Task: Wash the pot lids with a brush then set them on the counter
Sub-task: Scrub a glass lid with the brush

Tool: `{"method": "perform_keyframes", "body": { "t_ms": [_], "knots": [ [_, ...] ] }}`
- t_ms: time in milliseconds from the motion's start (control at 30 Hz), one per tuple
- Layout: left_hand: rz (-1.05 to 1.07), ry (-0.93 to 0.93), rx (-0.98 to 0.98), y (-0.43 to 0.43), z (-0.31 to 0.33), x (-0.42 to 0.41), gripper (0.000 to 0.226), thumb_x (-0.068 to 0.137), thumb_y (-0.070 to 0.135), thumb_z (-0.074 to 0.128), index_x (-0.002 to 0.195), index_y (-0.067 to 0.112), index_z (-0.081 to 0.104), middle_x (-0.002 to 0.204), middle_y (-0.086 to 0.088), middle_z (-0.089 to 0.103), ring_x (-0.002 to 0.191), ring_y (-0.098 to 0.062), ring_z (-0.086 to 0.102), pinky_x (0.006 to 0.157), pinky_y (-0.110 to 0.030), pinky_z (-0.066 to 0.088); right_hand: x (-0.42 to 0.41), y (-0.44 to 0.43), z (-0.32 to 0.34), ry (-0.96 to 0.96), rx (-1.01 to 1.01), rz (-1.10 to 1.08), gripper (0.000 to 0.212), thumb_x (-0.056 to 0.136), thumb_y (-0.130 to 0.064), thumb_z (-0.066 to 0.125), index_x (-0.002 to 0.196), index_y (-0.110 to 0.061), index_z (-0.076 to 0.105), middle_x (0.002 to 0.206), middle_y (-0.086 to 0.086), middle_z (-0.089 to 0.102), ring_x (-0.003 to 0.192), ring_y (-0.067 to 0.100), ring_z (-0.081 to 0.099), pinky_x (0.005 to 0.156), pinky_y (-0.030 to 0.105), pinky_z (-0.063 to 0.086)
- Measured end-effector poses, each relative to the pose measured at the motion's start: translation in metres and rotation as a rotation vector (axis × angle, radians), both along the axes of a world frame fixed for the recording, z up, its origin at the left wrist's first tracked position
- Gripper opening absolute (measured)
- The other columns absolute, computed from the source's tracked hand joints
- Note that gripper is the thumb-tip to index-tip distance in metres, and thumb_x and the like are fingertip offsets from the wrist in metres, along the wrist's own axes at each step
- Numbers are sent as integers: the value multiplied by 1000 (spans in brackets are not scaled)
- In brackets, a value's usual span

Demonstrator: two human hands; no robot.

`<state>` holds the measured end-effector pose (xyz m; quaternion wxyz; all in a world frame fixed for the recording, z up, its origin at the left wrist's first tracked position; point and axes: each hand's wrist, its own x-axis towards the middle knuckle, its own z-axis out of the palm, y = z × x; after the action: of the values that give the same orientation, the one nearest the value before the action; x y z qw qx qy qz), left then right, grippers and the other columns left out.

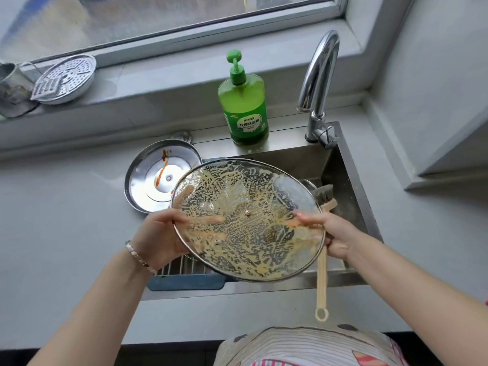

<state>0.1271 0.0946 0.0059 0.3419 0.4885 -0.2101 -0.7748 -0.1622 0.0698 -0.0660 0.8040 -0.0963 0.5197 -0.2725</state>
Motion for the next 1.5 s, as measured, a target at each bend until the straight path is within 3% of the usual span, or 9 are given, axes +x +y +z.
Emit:
{"method": "perform_keyframes", "body": {
  "t_ms": [133,400,500,600,833,1000,1133,1267,1500],
  "knots": [
    [121,2,-61,4,5,-19,99,41,28,88,132,25,48,126,-21,58,110,-45,57,90,-61,44,16,4,5,-58,3,-156,17,92,1,43,93,-7,59,57,4,61,24,1,32,27,10,18],
    [205,144,-53,39,-14,-82,104,61,-17,41,141,44,20,113,-32,61,98,-51,60,71,-47,57,34,13,24,88,-190,-202,6,89,-2,55,85,-6,57,68,8,51,30,2,40,27,11,24],
    [242,133,-54,41,-10,-77,105,59,-17,42,141,44,19,112,-31,62,95,-48,63,66,-44,57,11,11,37,564,-386,109,41,84,-35,65,111,-6,53,87,5,59,53,3,55,49,17,41],
    [243,67,-55,46,-7,-71,99,67,-18,39,141,44,20,106,-29,65,90,-47,65,63,-43,58,-11,5,49,1173,-706,506,72,90,-55,44,147,-27,11,127,7,57,109,26,58,86,37,46],
    [134,-90,-79,51,-8,-62,81,55,-12,46,128,23,47,108,-22,66,86,-42,67,60,-49,55,43,40,51,1166,-1612,923,39,79,-44,41,113,-49,61,57,-7,57,42,11,51,39,18,27],
    [20,-52,-23,52,-3,-55,72,58,-8,43,116,34,47,105,-30,65,82,-53,63,59,-50,57,9,-10,39,1474,-1195,1156,47,99,-27,35,139,-50,27,93,1,54,75,21,56,59,28,39],
    [26,-87,-8,52,-11,-61,67,55,-10,42,109,29,52,105,-23,67,79,-49,65,57,-52,56,33,37,41,1101,-1338,1195,54,97,-21,35,141,-49,21,90,-1,46,80,20,53,62,27,38],
    [26,-94,5,53,-11,-58,71,56,-9,43,112,34,47,108,-27,65,78,-50,65,60,-54,56,2,8,19,1307,-1027,1207,55,97,-18,34,141,-50,23,100,3,54,88,23,56,64,28,35],
    [46,-143,6,50,-15,-52,93,55,-10,43,134,38,33,107,-25,66,86,-51,64,59,-56,55,4,36,21,1123,-1154,1226,49,97,-22,35,138,-50,32,106,1,58,95,21,57,75,31,44]
  ]
}}
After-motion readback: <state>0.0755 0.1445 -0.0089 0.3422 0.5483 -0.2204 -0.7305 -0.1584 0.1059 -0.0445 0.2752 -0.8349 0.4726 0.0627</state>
